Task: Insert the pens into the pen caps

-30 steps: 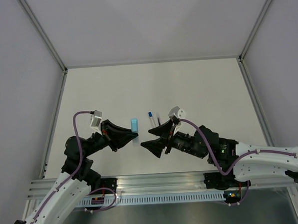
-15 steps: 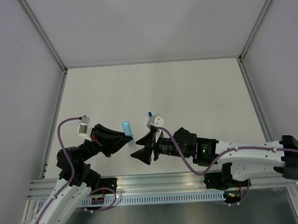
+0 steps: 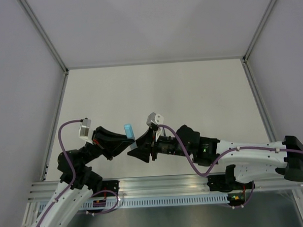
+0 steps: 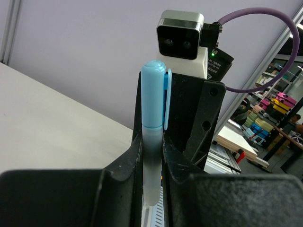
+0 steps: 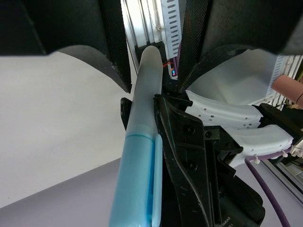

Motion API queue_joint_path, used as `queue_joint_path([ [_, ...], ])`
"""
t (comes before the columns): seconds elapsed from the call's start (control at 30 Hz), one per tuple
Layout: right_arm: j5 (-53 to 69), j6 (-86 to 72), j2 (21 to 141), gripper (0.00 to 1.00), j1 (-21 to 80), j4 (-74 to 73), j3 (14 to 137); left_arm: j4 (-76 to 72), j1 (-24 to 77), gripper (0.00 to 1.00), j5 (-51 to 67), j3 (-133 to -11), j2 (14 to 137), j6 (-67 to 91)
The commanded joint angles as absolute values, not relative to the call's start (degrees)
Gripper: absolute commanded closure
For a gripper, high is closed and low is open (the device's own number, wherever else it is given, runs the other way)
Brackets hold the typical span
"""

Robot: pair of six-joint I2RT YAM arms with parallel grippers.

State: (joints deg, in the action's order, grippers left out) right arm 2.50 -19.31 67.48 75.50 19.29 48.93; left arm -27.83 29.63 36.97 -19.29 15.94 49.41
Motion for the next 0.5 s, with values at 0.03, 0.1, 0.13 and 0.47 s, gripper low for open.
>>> queue_joint_path([
  [0.03, 4.8, -19.3, 68.9, 0.53, 75.2, 21.7, 52.3, -28.7, 29.4, 0.98, 37.7, -18.8, 15.1, 49.3],
  [0.1, 5.0, -19.4, 69.3, 0.56, 75.1, 21.9, 52.6, -28.7, 29.4, 0.98, 37.5, -18.5, 14.9, 49.7],
  [0.13, 5.2, -19.6, 69.7, 0.64, 75.1, 22.2, 52.7, -28.7, 29.4, 0.98, 37.4, -18.3, 14.7, 49.7],
  [0.47, 6.9, -21.6, 69.5, 1.0, 75.0, 22.1, 51.8, -25.6, 29.4, 0.47, 39.6, -21.9, 16.3, 49.2],
])
